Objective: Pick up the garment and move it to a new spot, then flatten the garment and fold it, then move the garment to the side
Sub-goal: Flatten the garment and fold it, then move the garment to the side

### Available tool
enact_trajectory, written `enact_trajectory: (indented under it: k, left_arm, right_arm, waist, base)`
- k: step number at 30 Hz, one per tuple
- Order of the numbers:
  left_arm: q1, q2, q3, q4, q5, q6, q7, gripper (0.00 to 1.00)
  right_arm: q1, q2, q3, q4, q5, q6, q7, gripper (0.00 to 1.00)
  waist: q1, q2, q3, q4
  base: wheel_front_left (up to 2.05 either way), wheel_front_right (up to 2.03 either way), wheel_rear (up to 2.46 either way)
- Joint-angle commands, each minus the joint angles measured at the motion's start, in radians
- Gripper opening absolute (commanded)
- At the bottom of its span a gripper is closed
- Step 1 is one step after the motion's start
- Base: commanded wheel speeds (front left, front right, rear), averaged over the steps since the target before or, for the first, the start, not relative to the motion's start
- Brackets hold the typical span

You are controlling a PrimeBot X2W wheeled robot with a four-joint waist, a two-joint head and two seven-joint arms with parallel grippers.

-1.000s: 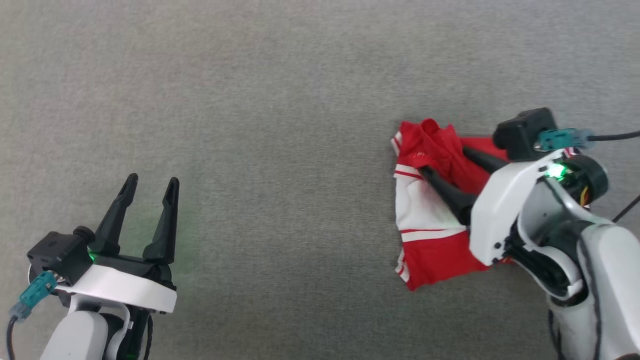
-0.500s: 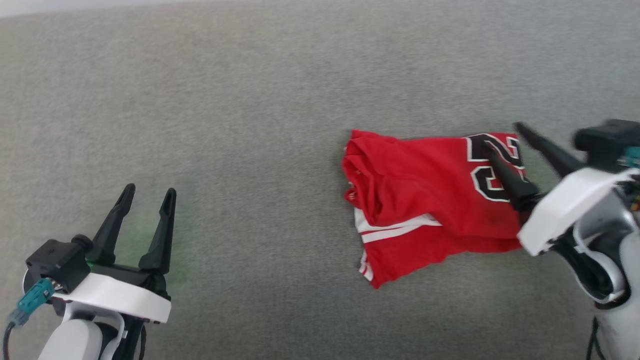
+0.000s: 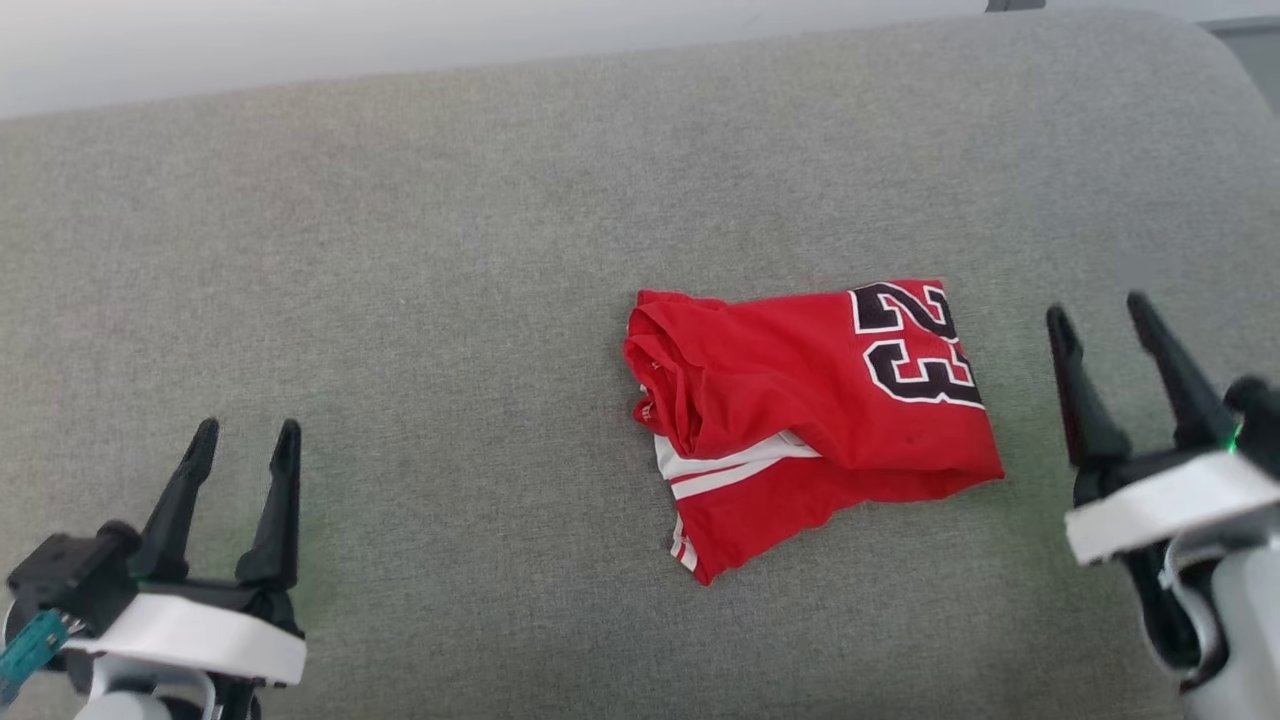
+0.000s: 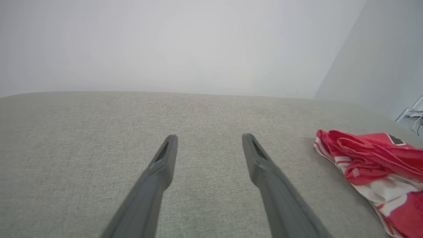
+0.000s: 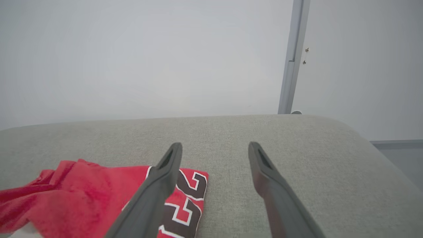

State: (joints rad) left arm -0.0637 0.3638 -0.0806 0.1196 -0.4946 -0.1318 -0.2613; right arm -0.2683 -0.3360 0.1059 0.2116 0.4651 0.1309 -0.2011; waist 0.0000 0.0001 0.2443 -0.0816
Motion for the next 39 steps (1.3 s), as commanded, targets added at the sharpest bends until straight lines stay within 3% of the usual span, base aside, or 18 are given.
enact_trajectory:
  k: [1, 16, 27, 32, 39]
  left_arm:
    - [0.019, -0.004, 0.017, -0.007, 0.005, 0.003, -0.005, 1.0]
    - [0.172, -0.049, 0.135, -0.101, 0.043, 0.003, -0.005, 1.0]
    - [0.138, -0.058, 0.121, -0.112, 0.05, 0.003, -0.005, 1.0]
    - [0.107, -0.044, 0.11, -0.122, 0.045, 0.003, -0.005, 1.0]
    - [0.036, -0.021, 0.077, -0.125, 0.029, 0.003, -0.005, 1.0]
  right_arm:
    - [0.019, 0.013, -0.001, 0.008, -0.012, 0.0, -0.019, 1.0]
    - [0.187, 0.07, -0.067, -0.094, -0.076, 0.0, -0.048, 1.0]
    - [0.183, 0.071, -0.087, -0.125, -0.079, 0.0, -0.006, 1.0]
    - [0.118, 0.017, -0.046, -0.129, -0.097, 0.0, 0.126, 1.0]
    - [0.007, -0.106, 0.028, -0.182, -0.057, -0.001, 0.458, 1.0]
  waist:
    - [0.0, -0.0001, -0.009, -0.001]
    - [0.0, -0.0001, -0.022, 0.01]
    - [0.0, -0.0001, -0.007, 0.035]
    - [0.0, -0.0001, 0.028, 0.032]
    - [0.0, -0.0001, 0.11, 0.041]
  base:
    - [0.0, 0.0, 0.0]
    - [0.0, 0.0, 0.0]
    - [0.0, 0.0, 0.0]
    - [0.0, 0.0, 0.0]
    - [0.0, 0.0, 0.0]
